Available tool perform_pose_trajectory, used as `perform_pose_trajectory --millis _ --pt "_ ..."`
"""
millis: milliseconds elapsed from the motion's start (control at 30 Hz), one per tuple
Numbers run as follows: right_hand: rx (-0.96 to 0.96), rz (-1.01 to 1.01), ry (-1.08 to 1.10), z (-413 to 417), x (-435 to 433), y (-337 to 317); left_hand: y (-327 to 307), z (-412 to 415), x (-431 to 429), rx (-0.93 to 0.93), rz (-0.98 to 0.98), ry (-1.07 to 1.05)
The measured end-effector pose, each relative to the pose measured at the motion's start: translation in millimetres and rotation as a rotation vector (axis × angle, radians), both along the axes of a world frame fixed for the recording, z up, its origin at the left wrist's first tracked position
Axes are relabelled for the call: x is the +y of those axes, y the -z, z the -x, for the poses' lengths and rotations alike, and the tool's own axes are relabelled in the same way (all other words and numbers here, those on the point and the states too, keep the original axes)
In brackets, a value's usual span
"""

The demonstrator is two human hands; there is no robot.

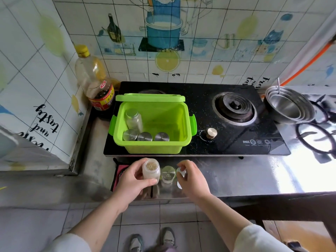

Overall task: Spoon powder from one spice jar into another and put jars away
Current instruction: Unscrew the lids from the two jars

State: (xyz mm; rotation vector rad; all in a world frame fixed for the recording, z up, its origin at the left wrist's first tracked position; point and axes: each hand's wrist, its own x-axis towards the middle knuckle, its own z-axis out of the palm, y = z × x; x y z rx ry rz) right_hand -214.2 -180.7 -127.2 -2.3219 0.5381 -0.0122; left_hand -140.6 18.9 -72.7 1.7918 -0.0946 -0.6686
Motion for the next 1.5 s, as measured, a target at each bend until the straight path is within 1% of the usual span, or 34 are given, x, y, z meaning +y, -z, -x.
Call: perform_pose_trajectory --millis 200,300,500,567,733,867,1000,1133,1267,1500 --pt "-0.056 0.024 -0.143 -4 19 -9 6 -1 14 0.029 -0.012 0.014" --pt "-0.046 0.079 -0.163 -9 24 -8 10 -3 16 0.008 -0.007 0.033" --pt "-0.074 0.115 -0.207 -16 31 -9 21 -8 15 -0.003 -0.029 0.041" --pt "-0.028 0.162 -0.194 -18 30 -5 24 -9 14 0.005 -0.031 0.024" --pt "0.226 0.187 -0.205 -24 21 6 34 -14 17 0.005 -0.055 -0.002" --pt "0.292 0.173 -0.215 -28 18 12 43 -15 15 -0.019 -0.074 0.000" --pt "0.239 0.119 -0.201 -29 18 19 53 -17 4 -0.048 -0.101 0.032" --pt "0.159 0.049 -0.130 -24 14 12 61 -20 -7 -0.074 -0.118 0.050" --pt "0.059 0.042 -0.073 -17 1 -1 68 -21 -18 -0.039 -0.111 0.092" --pt "0.052 0.041 -0.110 -9 -16 -9 76 -18 -34 -0.035 -0.104 0.088"
